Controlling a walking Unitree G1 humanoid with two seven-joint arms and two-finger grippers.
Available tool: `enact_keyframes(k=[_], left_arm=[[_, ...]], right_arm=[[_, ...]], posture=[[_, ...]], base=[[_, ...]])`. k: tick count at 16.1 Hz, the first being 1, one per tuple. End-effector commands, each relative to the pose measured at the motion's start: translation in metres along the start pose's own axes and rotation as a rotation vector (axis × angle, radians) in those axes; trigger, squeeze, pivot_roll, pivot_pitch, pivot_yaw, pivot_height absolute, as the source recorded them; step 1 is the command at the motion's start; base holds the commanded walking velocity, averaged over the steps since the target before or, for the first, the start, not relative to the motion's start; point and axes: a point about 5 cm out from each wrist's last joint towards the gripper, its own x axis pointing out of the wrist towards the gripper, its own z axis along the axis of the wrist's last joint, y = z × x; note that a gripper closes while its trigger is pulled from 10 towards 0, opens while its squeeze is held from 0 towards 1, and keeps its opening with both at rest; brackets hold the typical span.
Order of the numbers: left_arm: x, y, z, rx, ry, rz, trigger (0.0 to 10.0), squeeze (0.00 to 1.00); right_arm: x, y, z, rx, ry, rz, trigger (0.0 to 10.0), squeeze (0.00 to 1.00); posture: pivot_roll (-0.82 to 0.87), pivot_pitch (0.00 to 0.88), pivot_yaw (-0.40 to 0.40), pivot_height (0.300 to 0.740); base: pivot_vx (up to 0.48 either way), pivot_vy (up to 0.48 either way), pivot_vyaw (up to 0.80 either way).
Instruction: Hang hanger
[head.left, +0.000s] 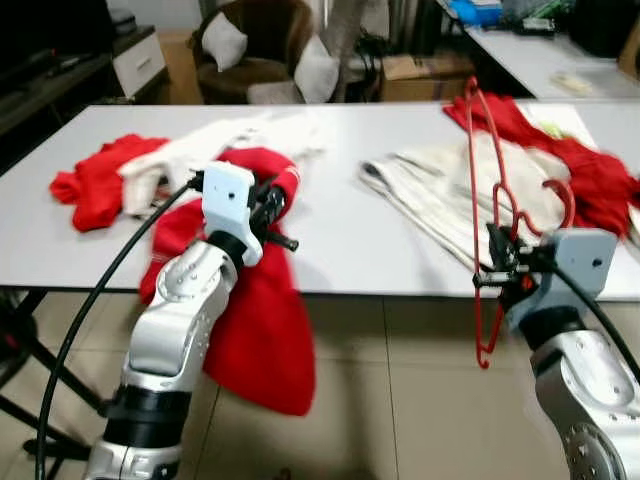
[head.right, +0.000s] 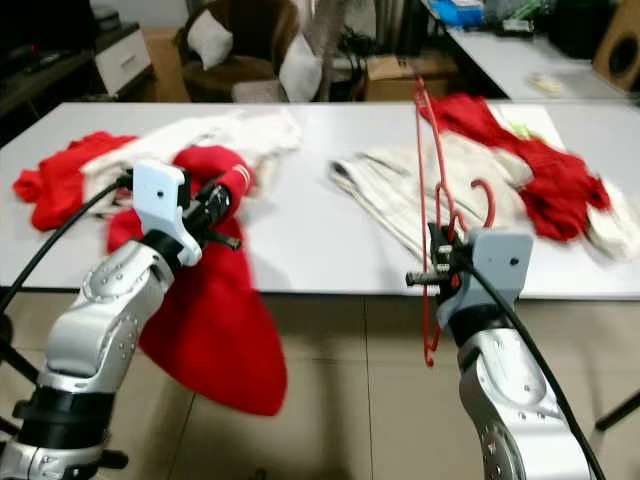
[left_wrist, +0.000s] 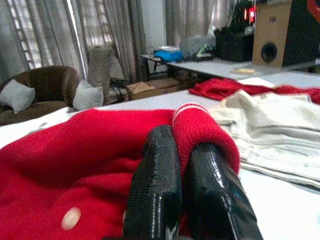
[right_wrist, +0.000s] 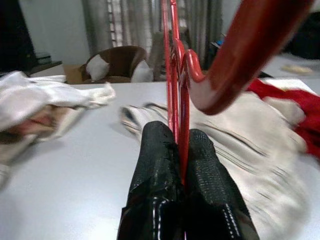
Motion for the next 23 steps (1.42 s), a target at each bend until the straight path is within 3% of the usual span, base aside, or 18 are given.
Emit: enact_keyframes(k=[1,3,6,10,14,21,23], left_arm=[[0.003,-0.005,0.0,0.004,0.017,-0.006,10.0,0.0],[0.002,-0.006,-0.004,0.011,0.035,-0.002,10.0,0.0],[0.003,-0.003,-0.002,0.025,0.031,0.009,10.0,0.0],[0.008,0.004,0.01,-0.032,-0.024,0.03,10.0,0.0],[0.006,0.008,0.008,-0.042,-0.024,0.057,10.0,0.0],[0.006,0.006,0.009,-0.044,-0.031,0.04,10.0,0.0],[0.012,0.001,0.01,-0.033,-0.011,0.001,10.0,0.0]], right_arm=[[-0.002,-0.005,-0.001,-0.005,0.021,-0.04,10.0,0.0],[-0.004,-0.005,-0.002,-0.011,0.035,-0.057,10.0,0.0],[-0.003,0.005,0.006,-0.137,0.03,0.114,10.0,0.0],[0.001,0.012,0.021,-0.148,-0.016,0.213,10.0,0.0],[0.005,0.017,0.018,-0.218,0.001,0.26,10.0,0.0],[0.009,0.006,0.02,-0.289,0.008,0.271,10.0,0.0],[0.006,-0.004,0.02,-0.352,0.052,0.358,10.0,0.0]], posture=[[-0.2,0.0,0.114,0.74],[-0.2,0.0,0.115,0.74],[-0.2,0.007,0.121,0.74],[-0.2,0.008,0.103,0.74],[-0.2,0.008,0.084,0.74],[-0.19,0.0,0.064,0.74],[-0.19,0.0,0.064,0.74]], base=[[0.0,0.0,0.0],[0.0,0.0,0.0],[0.0,0.0,0.0],[0.143,0.0,0.0],[0.334,0.0,0.4],[0.348,0.0,0.11],[0.0,0.0,0.0]])
